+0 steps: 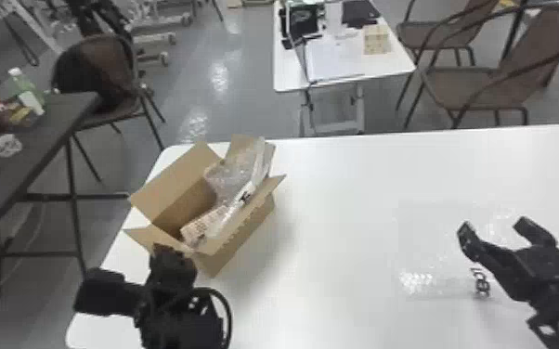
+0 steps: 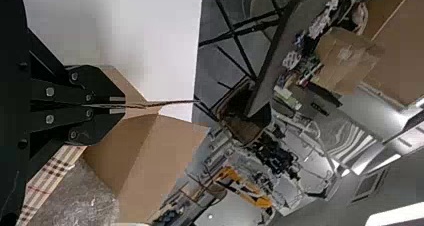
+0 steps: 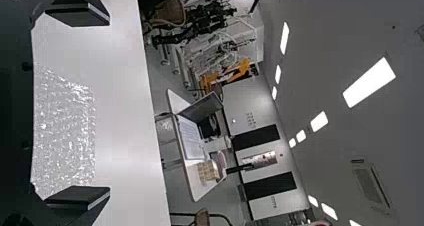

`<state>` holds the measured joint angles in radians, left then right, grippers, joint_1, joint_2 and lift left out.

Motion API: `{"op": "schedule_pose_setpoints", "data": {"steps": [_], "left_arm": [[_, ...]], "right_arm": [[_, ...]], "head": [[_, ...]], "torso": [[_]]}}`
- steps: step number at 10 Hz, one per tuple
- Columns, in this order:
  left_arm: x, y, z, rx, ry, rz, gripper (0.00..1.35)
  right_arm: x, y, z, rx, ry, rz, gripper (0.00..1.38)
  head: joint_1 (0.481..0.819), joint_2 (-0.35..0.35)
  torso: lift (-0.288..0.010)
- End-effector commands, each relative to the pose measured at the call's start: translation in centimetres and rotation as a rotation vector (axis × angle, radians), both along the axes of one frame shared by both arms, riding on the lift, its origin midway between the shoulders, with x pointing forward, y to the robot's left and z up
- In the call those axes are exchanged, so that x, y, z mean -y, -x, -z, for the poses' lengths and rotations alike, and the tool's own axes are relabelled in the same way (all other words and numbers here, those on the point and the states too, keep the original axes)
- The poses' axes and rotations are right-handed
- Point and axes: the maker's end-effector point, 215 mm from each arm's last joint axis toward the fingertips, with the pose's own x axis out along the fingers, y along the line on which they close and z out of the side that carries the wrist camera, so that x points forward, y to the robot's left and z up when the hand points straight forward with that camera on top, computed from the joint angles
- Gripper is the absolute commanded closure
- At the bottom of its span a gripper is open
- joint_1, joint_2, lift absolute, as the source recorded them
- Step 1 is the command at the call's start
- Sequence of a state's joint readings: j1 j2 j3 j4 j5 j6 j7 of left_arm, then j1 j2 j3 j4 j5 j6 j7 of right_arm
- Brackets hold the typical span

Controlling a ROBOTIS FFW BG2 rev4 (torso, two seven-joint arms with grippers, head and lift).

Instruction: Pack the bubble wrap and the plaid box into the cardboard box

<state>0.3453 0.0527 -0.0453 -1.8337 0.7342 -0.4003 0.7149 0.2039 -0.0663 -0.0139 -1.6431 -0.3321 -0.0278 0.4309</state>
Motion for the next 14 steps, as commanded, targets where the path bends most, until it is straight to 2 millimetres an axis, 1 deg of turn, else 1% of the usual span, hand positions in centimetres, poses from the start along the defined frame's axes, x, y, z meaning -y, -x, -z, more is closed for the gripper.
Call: {"op": "schedule_pose_setpoints", "data": {"steps": [1,2,4,5,6,7,8,9,11,12,13,14], "left_arm": [[-0.7,1.3,-0.3,0.024,-0.003,-0.059,1.21],[-1.1,2.2,-0.1,0.028,0.000,-0.095,1.21],[-1.2,2.8,0.0,0.037,0.001,-0.120,1.21],[-1.4,3.1,-0.1,0.047,-0.007,-0.132,1.18],[-1.8,3.4,-0.6,0.060,-0.030,-0.147,0.87],[-2.3,3.7,-1.0,0.076,-0.051,-0.160,0.51],[-2.3,3.7,-1.5,0.083,-0.069,-0.154,0.24],[-2.7,4.2,-2.9,0.091,-0.132,-0.168,0.05],[-3.4,5.3,-8.3,0.127,-0.375,-0.200,0.16],[-2.9,5.3,-10.9,0.168,-0.475,-0.187,0.17],[-1.7,5.1,-11.8,0.154,-0.534,-0.129,0.17],[-0.2,5.2,-11.8,0.108,-0.582,-0.063,0.17]], "right_arm": [[-0.5,0.1,0.3,-0.010,-0.003,-0.010,0.10],[-0.8,0.2,0.5,-0.019,-0.004,-0.020,0.10],[-1.1,0.2,0.7,-0.025,-0.006,-0.030,0.10],[-1.3,0.2,0.8,-0.026,-0.007,-0.034,0.10],[-1.3,0.3,0.8,-0.025,-0.005,-0.036,0.10],[-1.3,0.3,0.8,-0.025,-0.005,-0.036,0.10],[-1.3,0.3,0.8,-0.025,-0.005,-0.036,0.10],[-1.4,0.3,0.8,-0.027,-0.006,-0.037,0.10],[-1.4,0.5,1.0,-0.028,0.008,-0.038,0.10],[-1.4,0.6,0.8,-0.013,0.035,-0.037,0.10],[-1.4,0.8,0.7,0.001,0.057,-0.033,0.10],[-1.3,1.0,0.3,0.013,0.080,-0.014,0.09]], "head": [[0.695,0.250],[0.695,0.265],[0.695,0.281],[0.695,0.285],[0.695,0.289],[0.695,0.294],[0.695,0.301],[0.695,0.303],[0.695,0.317],[0.695,0.324],[0.695,0.322],[0.695,0.317]], "torso": [[-0.102],[-0.102],[-0.102],[-0.102],[-0.102],[-0.102],[-0.102],[-0.102],[-0.102],[-0.102],[-0.102],[-0.102]]}}
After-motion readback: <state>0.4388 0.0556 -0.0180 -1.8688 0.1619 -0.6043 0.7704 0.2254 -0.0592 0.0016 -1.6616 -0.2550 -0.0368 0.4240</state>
